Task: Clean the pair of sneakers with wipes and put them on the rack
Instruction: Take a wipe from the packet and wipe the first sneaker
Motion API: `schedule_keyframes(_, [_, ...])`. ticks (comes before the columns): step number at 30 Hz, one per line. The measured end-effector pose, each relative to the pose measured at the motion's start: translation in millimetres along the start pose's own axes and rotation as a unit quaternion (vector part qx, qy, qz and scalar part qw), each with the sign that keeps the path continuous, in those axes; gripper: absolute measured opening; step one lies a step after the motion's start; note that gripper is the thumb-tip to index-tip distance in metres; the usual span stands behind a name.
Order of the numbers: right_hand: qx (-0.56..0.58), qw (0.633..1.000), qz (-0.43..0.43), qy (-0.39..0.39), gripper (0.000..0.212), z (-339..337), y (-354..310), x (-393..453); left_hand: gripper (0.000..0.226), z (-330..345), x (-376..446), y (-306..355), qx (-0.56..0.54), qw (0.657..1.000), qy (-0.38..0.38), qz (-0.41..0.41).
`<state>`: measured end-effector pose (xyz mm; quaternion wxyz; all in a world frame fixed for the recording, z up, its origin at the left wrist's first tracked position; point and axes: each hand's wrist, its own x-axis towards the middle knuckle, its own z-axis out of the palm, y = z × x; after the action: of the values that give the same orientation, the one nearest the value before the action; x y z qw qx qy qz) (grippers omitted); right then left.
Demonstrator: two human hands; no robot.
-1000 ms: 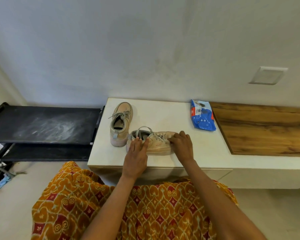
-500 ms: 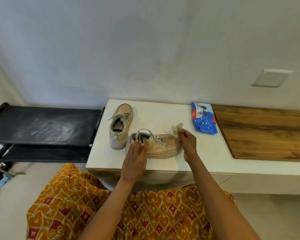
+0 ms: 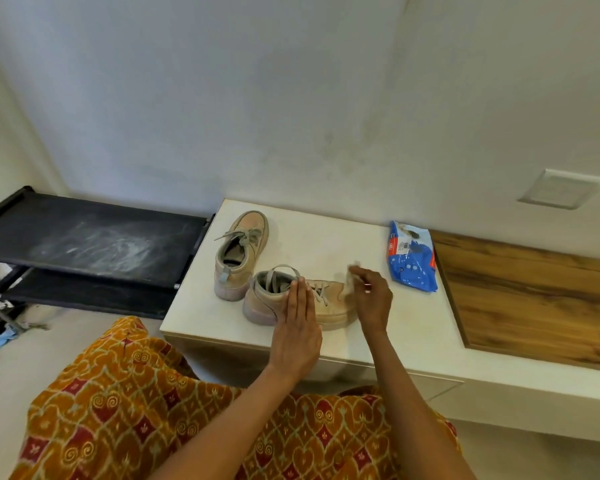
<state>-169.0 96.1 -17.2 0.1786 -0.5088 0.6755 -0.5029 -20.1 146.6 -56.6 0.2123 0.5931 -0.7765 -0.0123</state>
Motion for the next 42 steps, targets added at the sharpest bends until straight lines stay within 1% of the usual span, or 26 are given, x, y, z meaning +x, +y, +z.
schedule_keyframes(2, [-0.114,0.989,-0.077,-0.051,0.03,10.6,-5.0,-5.2,0.077,1.2,1.2,-4.0,0.014,1.0,0.005,0.012])
schedule_keyframes(5, [-0.238,0.942,-0.188,-0.144,0.034,10.8,-3.4,-18.2,0.07,1.1,2.3,-9.4,0.043,0.998,-0.002,0.038])
schedule_keyframes(7, [-0.298,0.909,-0.245,-0.16,0.03,-1.1,8.9,-21.4,0.069,1.1,2.6,-16.8,0.06,0.996,-0.003,0.059])
schedule_keyframes(9, [-0.342,0.888,-0.265,-0.157,0.03,-11.6,19.1,-16.6,0.069,0.0,5.6,-25.1,0.069,0.994,0.004,0.088])
schedule_keyframes(10, [-0.354,0.885,-0.259,-0.155,0.029,-14.8,18.8,-13.0,0.069,-1.4,7.9,-28.2,0.071,0.992,0.007,0.103])
schedule_keyframes(11, [-0.353,0.894,-0.237,-0.142,0.025,-15.8,16.2,-9.4,0.067,-2.6,10.6,-29.3,0.071,0.991,0.008,0.115])
schedule_keyframes(13, [-0.287,0.946,-0.121,-0.087,0.02,-8.3,8.8,-1.2,0.064,-6.3,13.4,-29.0,0.068,0.99,0.004,0.125])
schedule_keyframes(14, [-0.25,0.964,-0.058,-0.063,0.023,-3.2,3.2,3.0,0.063,-8.1,13.5,-27.5,0.065,0.99,0.001,0.123])
schedule_keyframes(15, [-0.228,0.972,-0.021,-0.055,0.025,3.1,-3.0,5.4,0.063,-9.6,13.3,-26.1,0.063,0.991,-0.004,0.119])
schedule_keyframes(16, [-0.226,0.972,-0.018,-0.066,0.025,9.9,-7.7,5.8,0.063,-10.5,12.9,-24.9,0.064,0.991,-0.008,0.118])
schedule_keyframes(19, [-0.304,0.931,-0.122,-0.158,0.02,21.2,-15.8,-12.3,0.065,-8.2,12.8,-22.6,0.072,0.991,0.003,0.114])
schedule_keyframes(21, [-0.33,0.911,-0.177,-0.169,0.018,13.1,-8.1,-23.1,0.066,-7.4,13.0,-21.8,0.067,0.992,0.005,0.104])
schedule_keyframes(22, [-0.346,0.901,-0.2,-0.169,0.021,5.7,-2.6,-24.5,0.066,-7.5,13.0,-21.3,0.066,0.993,0.003,0.099])
schedule_keyframes(24, [-0.393,0.882,-0.199,-0.166,0.021,-6.9,4.8,-15.7,0.066,-6.6,13.6,-21.3,0.068,0.993,0.001,0.098])
schedule_keyframes(26, [-0.383,0.904,-0.131,-0.141,0.015,-7.0,2.2,-0.5,0.066,-5.1,13.5,-21.8,0.067,0.993,0.002,0.1])
schedule_keyframes(27, [-0.37,0.915,-0.1,-0.124,0.017,-1.5,-2.5,7.0,0.066,-4.9,13.7,-22.1,0.066,0.993,0.002,0.1])
schedule_keyframes(28, [-0.372,0.917,-0.084,-0.118,0.019,7.2,-8.4,11.0,0.066,-4.0,13.9,-23.0,0.063,0.993,0.003,0.099])
schedule_keyframes(31, [-0.398,0.894,-0.125,-0.166,0.018,26.1,-19.3,4.9,0.065,-1.6,12.9,-24.6,0.061,0.992,0.003,0.109])
schedule_keyframes(33, [-0.416,0.869,-0.172,-0.206,0.011,15.6,-16.6,-2.2,0.064,-3.0,13.2,-25.4,0.064,0.991,0.003,0.113])
schedule_keyframes(34, [-0.417,0.859,-0.195,-0.223,0.016,5.5,-12.1,-4.6,0.065,-3.7,13.4,-26.0,0.063,0.991,0.002,0.115])
schedule_keyframes(36, [-0.427,0.84,-0.247,-0.229,0.035,-11.6,1.5,-1.5,0.067,-5.3,13.2,-27.3,0.061,0.991,-0.005,0.12])
schedule_keyframes(37, [-0.437,0.833,-0.253,-0.225,0.038,-16.4,5.0,1.5,0.067,-6.2,13.3,-26.9,0.062,0.99,-0.006,0.123])
schedule_keyframes(38, [-0.448,0.833,-0.237,-0.223,0.034,-16.5,4.4,4.0,0.068,-6.5,14.3,-26.4,0.062,0.99,-0.006,0.127])
schedule_keyframes(39, [-0.444,0.845,-0.216,-0.207,0.026,-11.6,1.6,7.5,0.068,-6.9,15.8,-26.0,0.061,0.99,-0.008,0.13])
schedule_keyframes(40, [-0.429,0.866,-0.183,-0.182,0.018,-3.6,-3.7,9.9,0.069,-7.2,17.2,-25.0,0.06,0.99,-0.013,0.131])
schedule_keyframes(42, [-0.386,0.903,-0.122,-0.144,0.017,15.7,-13.0,8.2,0.07,-7.3,19.4,-22.9,0.064,0.99,-0.021,0.124])
